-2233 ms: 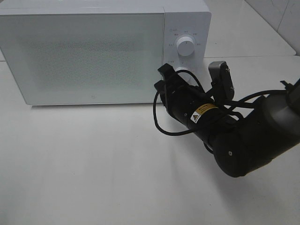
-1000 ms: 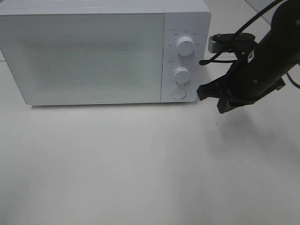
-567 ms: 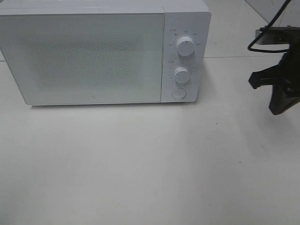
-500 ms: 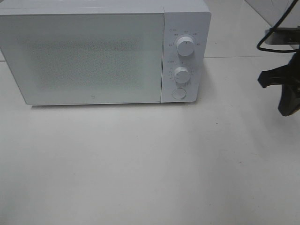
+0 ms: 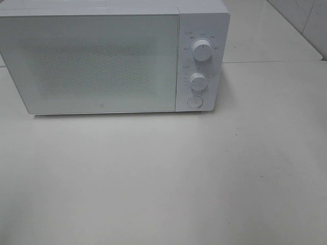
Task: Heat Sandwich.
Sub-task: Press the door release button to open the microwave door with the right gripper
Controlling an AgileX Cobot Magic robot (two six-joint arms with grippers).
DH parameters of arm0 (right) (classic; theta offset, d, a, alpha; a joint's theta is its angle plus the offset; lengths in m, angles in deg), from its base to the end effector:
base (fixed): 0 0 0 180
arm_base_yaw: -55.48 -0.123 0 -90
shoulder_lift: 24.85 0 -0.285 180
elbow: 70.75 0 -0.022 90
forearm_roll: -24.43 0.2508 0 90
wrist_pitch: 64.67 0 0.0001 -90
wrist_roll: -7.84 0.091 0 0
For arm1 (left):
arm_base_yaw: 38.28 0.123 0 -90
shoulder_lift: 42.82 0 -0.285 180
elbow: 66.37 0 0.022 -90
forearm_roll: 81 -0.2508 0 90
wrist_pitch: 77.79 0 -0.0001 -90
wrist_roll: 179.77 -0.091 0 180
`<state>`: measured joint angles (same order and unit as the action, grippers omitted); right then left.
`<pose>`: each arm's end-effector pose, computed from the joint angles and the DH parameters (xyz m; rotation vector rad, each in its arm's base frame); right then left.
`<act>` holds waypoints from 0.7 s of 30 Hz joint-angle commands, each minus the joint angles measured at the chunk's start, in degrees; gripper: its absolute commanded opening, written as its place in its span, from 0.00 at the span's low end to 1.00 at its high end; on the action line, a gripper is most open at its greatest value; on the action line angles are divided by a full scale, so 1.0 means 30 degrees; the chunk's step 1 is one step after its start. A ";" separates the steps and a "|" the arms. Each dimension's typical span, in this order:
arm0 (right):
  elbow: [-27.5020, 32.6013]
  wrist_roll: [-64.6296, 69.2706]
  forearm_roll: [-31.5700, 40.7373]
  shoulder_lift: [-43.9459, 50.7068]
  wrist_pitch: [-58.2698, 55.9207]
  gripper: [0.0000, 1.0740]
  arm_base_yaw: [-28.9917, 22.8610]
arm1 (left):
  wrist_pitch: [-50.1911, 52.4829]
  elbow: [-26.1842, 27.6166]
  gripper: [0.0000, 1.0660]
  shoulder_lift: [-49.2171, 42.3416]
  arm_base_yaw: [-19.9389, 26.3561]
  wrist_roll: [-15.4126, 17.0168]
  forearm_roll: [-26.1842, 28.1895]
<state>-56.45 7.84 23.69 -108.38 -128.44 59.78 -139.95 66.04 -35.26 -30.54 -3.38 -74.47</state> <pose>0.2472 -0.0196 0.3074 0.1004 2.8192 -0.0348 -0.0074 -0.0103 0.2805 -0.0653 2.0411 -0.0125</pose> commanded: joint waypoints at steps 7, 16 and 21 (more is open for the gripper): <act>0.1356 0.0325 -0.0668 0.4106 -0.0306 0.46 0.0115 | 0.0325 -0.0038 0.64 -0.0325 -0.0115 0.0115 0.0057; 0.5921 -0.0401 -0.0649 0.9587 0.1146 0.69 0.0095 | 0.0325 -0.0038 0.64 -0.0325 -0.0115 0.0115 0.0057; 0.8117 -0.0401 -0.0649 1.3006 0.2292 0.69 0.0095 | 0.0325 -0.0038 0.64 -0.0325 -0.0115 0.0115 0.0057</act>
<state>-32.73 7.15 22.26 -70.45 -122.48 59.78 -139.95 66.04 -35.26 -30.54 -3.38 -74.47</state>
